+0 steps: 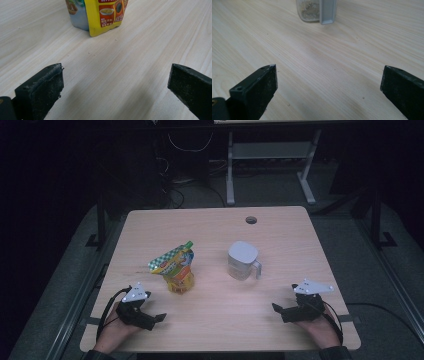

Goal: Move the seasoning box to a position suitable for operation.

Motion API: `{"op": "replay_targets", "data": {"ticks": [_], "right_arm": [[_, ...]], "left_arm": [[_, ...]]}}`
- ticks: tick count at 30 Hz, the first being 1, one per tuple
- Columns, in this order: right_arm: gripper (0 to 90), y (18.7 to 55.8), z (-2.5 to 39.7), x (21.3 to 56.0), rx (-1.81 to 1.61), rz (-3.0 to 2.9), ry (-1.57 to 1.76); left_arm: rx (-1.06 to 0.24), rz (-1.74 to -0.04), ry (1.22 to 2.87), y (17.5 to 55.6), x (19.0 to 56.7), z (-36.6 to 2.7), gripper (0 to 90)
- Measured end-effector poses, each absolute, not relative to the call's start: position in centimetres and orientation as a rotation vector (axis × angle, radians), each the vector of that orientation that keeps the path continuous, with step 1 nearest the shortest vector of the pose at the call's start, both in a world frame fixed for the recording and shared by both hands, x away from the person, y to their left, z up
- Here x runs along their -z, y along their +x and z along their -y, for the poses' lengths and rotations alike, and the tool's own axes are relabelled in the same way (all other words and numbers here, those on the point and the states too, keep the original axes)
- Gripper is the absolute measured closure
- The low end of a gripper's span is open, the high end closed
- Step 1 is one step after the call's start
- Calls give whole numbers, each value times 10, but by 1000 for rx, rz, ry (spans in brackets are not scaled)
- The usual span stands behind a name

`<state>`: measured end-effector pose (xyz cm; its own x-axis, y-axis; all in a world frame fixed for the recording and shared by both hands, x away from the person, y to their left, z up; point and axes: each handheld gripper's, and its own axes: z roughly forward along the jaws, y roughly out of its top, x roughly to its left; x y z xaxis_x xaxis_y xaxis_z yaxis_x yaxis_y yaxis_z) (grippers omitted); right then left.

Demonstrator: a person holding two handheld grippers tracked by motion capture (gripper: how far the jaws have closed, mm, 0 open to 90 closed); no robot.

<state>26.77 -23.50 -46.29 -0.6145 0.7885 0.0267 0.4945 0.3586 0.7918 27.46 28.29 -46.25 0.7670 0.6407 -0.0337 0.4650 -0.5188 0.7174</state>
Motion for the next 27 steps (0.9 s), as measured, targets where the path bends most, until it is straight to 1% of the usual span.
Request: {"op": "replay_targets", "data": {"ticks": [17,18,19,25,26,27], "right_arm": [[7,270,226,455,-1166,-2275,1084],[46,273,225,453,-1177,-2278,1084],[54,273,225,452,-1192,-2272,1075],[64,278,223,449,-1213,-2265,1082],[84,281,222,447,-1219,-2265,1081],[84,281,222,447,-1219,-2265,1081]], "left_arm": [[-284,-830,2198,275,463,-283,0],[-288,-826,2195,275,463,-283,0],[-284,-835,2184,275,463,-283,0],[-284,-836,2182,276,463,-284,0],[-286,-833,2182,276,463,-284,0],[-283,-837,2180,275,463,-283,0]]}}
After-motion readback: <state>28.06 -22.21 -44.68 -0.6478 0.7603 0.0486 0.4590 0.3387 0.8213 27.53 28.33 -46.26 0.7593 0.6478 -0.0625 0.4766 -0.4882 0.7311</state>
